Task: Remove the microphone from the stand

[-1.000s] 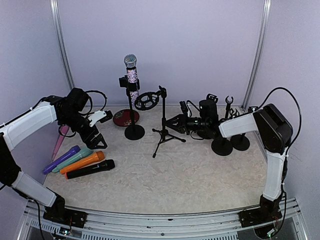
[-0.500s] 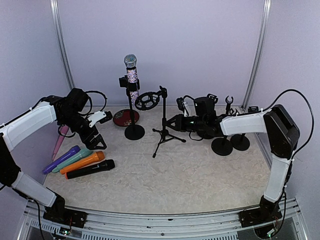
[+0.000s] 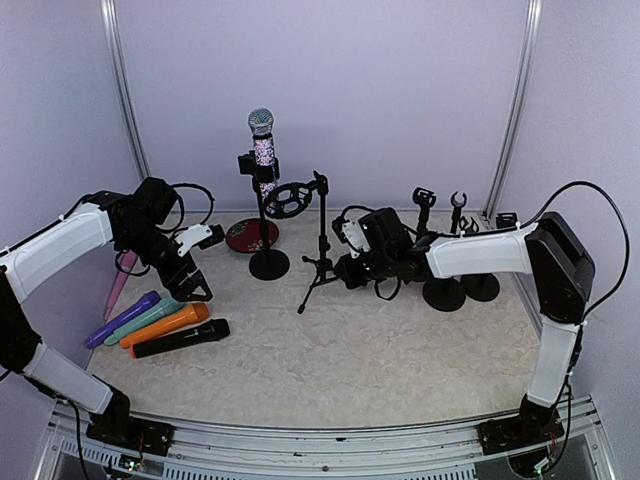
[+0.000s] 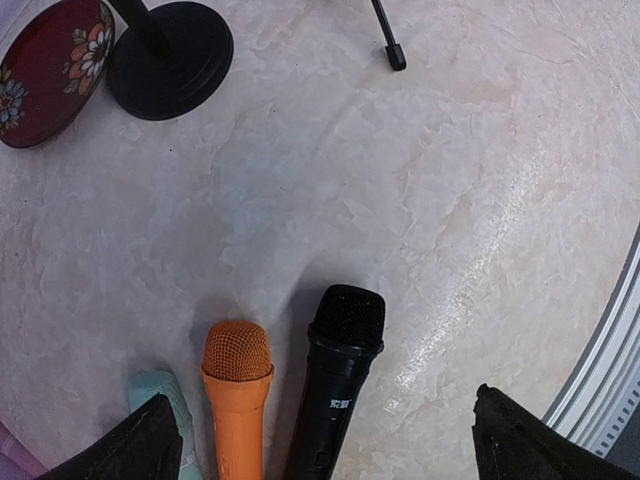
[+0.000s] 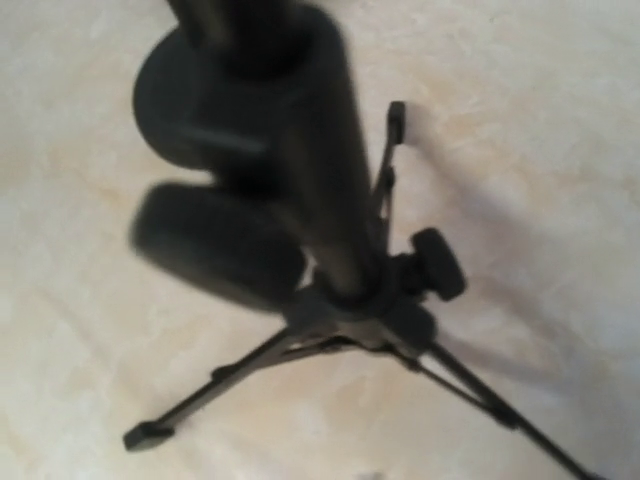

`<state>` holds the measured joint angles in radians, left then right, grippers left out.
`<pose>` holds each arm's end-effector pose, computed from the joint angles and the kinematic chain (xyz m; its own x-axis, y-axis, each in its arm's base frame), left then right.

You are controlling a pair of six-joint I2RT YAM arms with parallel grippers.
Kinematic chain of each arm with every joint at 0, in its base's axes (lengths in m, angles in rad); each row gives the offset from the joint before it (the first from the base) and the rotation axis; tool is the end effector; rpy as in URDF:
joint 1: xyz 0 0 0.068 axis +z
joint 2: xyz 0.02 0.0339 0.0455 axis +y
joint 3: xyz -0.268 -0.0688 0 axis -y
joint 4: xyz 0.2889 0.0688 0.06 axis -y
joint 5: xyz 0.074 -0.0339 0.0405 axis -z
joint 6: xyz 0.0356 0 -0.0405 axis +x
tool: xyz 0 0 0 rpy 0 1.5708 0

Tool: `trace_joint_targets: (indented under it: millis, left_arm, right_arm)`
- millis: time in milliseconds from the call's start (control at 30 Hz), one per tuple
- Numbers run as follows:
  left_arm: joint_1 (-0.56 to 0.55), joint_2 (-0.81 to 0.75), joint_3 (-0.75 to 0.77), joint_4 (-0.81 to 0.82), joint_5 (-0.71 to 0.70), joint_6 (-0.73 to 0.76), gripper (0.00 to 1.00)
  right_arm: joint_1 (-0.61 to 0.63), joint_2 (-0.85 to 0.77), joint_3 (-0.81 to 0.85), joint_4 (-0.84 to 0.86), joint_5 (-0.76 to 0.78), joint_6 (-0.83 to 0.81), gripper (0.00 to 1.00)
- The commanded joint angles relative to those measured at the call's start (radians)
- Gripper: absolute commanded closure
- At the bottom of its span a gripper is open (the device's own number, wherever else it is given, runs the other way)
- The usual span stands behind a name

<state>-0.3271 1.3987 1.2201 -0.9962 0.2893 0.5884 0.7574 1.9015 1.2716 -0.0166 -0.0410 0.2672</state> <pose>0.2910 -0.1095 0.2855 -0.4980 0.7307 -0.4669 0.8278 0.5610 -0.0049 0.3356 0.3193 0.1793 -0.6097 -0.2134 -0.7634 -0.5695 0.7878 0.2346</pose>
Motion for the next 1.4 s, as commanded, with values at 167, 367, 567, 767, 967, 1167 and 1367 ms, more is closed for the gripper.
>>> trace_joint_targets:
  millis: [167, 367, 567, 767, 967, 1167, 1367]
  left_arm:
    - [-0.007, -0.012, 0.034, -0.016, 0.016, 0.008, 0.01]
    - [-0.007, -0.031, 0.024, -0.018, 0.008, 0.015, 0.01]
    - [-0.006, -0.043, 0.018, -0.023, -0.006, 0.026, 0.01]
    - [-0.007, -0.029, 0.039, -0.02, 0.001, 0.025, 0.01]
    - [-0.032, 0.008, 0.067, -0.011, 0.011, 0.01, 0.01]
    - [-0.058, 0.029, 0.088, 0.004, 0.001, 0.006, 0.01]
    - [-0.105, 0.088, 0.137, 0.053, -0.011, -0.017, 0.01]
  right_arm:
    - [-0.097, -0.048, -0.029, 0.275, -0.364, 0.382, 0.41]
    - [-0.138, 0.046, 0.027, 0.351, -0.514, 0.542, 0.43]
    - [-0.148, 0.094, 0.071, 0.344, -0.547, 0.563, 0.49]
    - [-0.147, 0.109, 0.076, 0.346, -0.55, 0.566, 0.6]
    - [-0.146, 0.113, 0.093, 0.317, -0.527, 0.546, 0.73]
    - [-0.139, 0.095, 0.095, 0.273, -0.476, 0.515, 0.89]
    - [-0.132, 0.082, 0.093, 0.233, -0.449, 0.478, 0.99]
